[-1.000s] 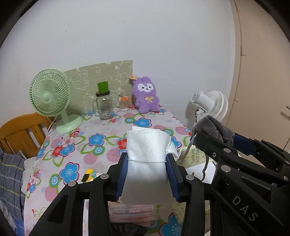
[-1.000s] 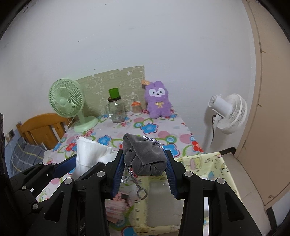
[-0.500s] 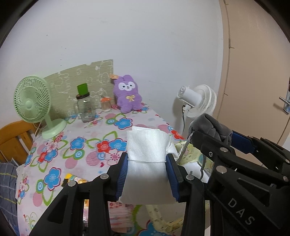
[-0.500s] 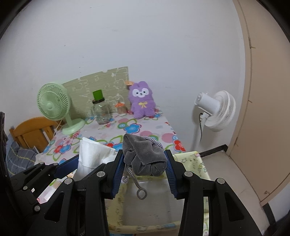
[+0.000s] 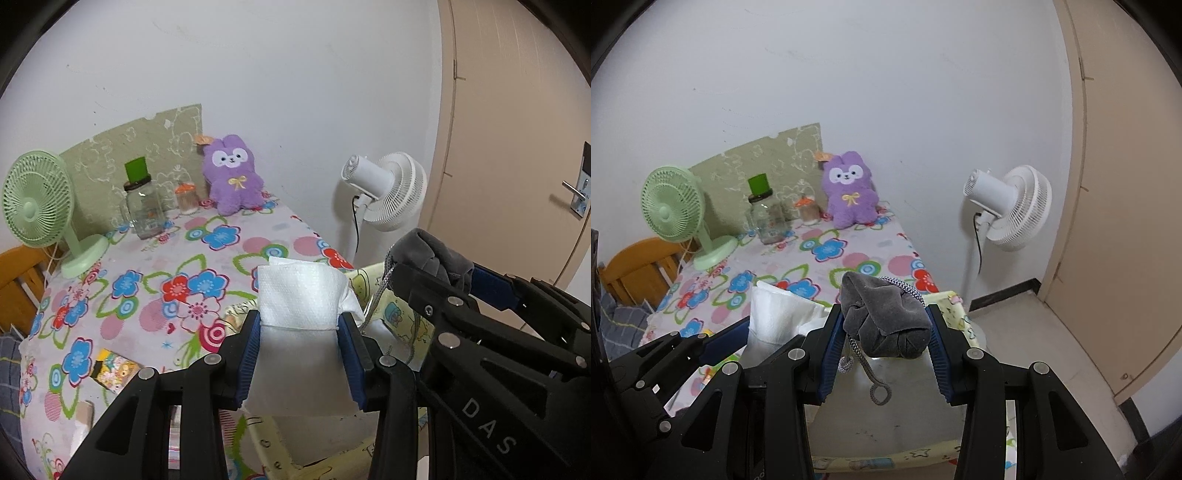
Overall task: Organize soft objects
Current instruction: 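Lower the white cloth into the box with left tool while right tool releases the sock there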
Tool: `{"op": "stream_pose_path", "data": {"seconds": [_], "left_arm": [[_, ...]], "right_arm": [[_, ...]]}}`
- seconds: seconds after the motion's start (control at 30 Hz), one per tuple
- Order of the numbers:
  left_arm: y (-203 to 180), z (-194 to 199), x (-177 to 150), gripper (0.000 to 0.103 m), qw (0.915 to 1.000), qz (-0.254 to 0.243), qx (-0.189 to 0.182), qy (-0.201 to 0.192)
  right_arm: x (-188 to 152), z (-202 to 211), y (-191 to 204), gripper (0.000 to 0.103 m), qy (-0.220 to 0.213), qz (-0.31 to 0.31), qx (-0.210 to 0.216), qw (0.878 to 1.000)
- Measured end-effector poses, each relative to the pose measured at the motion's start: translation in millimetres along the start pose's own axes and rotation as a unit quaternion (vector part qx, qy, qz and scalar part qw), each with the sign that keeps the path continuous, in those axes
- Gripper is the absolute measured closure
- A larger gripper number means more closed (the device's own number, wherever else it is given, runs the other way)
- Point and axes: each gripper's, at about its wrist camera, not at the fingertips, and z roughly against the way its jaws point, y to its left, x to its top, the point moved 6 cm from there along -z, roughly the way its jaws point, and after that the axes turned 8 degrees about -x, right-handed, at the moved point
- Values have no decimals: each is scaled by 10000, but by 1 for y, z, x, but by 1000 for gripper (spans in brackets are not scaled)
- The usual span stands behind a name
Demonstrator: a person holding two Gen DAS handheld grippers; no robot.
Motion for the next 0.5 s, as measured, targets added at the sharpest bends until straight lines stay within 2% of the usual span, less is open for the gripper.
{"op": "stream_pose_path", "data": {"seconds": [0.23, 0.4, 0.5], "left_arm": [[-1, -17, -10, 51, 9997, -2, 55, 235], [3, -26, -16, 38, 9991, 20, 102, 417], [8, -28, -17, 24, 9984, 29, 298, 479]], "right_arm": [[-10, -19, -6, 56, 252, -9, -52, 9997], [-18, -30, -6, 56, 417, -12, -35, 9991], [-21, -37, -3, 56, 488, -10, 35, 9988]]}}
